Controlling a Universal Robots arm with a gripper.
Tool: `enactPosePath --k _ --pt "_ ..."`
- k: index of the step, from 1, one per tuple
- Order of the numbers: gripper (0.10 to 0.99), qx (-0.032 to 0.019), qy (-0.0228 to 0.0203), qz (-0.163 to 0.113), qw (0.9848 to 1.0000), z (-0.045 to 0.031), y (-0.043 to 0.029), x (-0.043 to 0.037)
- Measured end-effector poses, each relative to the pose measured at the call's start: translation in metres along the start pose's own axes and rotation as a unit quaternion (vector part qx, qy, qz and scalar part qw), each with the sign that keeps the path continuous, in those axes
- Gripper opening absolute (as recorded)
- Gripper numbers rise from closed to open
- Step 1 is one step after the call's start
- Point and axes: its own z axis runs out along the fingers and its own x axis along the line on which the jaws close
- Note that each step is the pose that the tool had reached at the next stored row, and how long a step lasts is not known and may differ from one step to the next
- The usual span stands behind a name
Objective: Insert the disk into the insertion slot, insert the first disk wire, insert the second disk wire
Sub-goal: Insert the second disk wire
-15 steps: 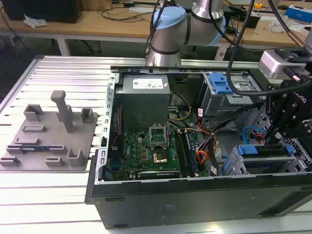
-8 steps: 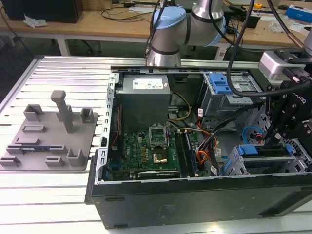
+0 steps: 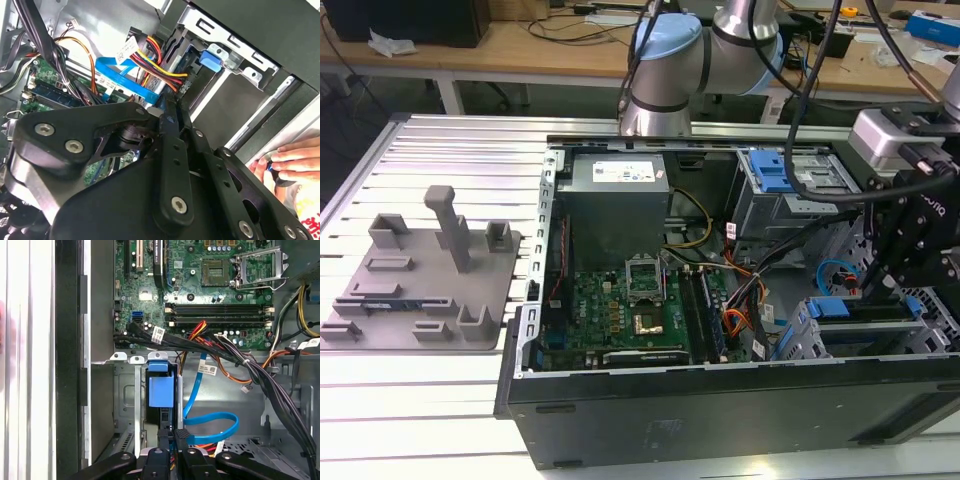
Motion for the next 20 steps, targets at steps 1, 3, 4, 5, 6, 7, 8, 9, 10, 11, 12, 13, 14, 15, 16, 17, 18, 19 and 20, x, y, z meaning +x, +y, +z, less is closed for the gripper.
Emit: enactPosePath --k 1,3,4,5,6,7,8,9,10,11,12,13,14,15,16,17,18,19,20 --pt "0.161 0.0000 0.0000 0.000 1.0000 0.0007 -0.0001 -0.0001" --pt "0.161 0.0000 0.0001 0.000 1.0000 0.0016 -0.0002 -0.0001" --pt "0.161 0.0000 0.0000 0.000 1.0000 0.0021 -0.0003 -0.0001" --pt "0.161 0.0000 0.0000 0.000 1.0000 0.0025 -0.0003 -0.0002" --pt "0.161 0.0000 0.0001 0.000 1.0000 0.0033 -0.0003 -0.0002" --pt "0.161 0.0000 0.0001 0.000 1.0000 0.0038 -0.0004 -0.0003" --pt "0.161 0.0001 0.0000 0.000 1.0000 0.0048 -0.0004 -0.0003" --pt "0.161 0.0000 0.0002 0.000 1.0000 0.0064 -0.0004 -0.0004" --pt "0.161 0.0000 0.0004 -0.001 1.0000 0.0079 -0.0004 -0.0005" --pt "0.161 0.0001 0.0007 -0.001 1.0000 0.0106 0.0000 -0.0001" --pt "0.161 0.0002 0.0005 -0.001 1.0000 0.0127 0.0007 0.0003" --pt "0.173 0.0001 -0.0005 -0.002 1.0000 0.0131 0.0017 0.0004" --pt "0.235 0.0001 -0.0008 -0.002 1.0000 0.0053 0.0019 0.0010" --pt "0.235 0.0001 0.0000 -0.002 1.0000 -0.0033 0.0020 0.0015" --pt "0.235 0.0001 -0.0002 -0.002 1.0000 -0.0077 0.0020 0.0019" --pt "0.235 0.0001 -0.0001 -0.001 1.0000 -0.0120 0.0021 0.0022" --pt "0.235 0.0002 0.0000 -0.001 1.0000 -0.0168 0.0021 0.0025" --pt "0.235 0.0002 0.0000 -0.002 1.0000 -0.0271 0.0022 0.0032" --pt "0.235 0.0003 0.0000 -0.001 1.0000 -0.0346 0.0022 0.0037"
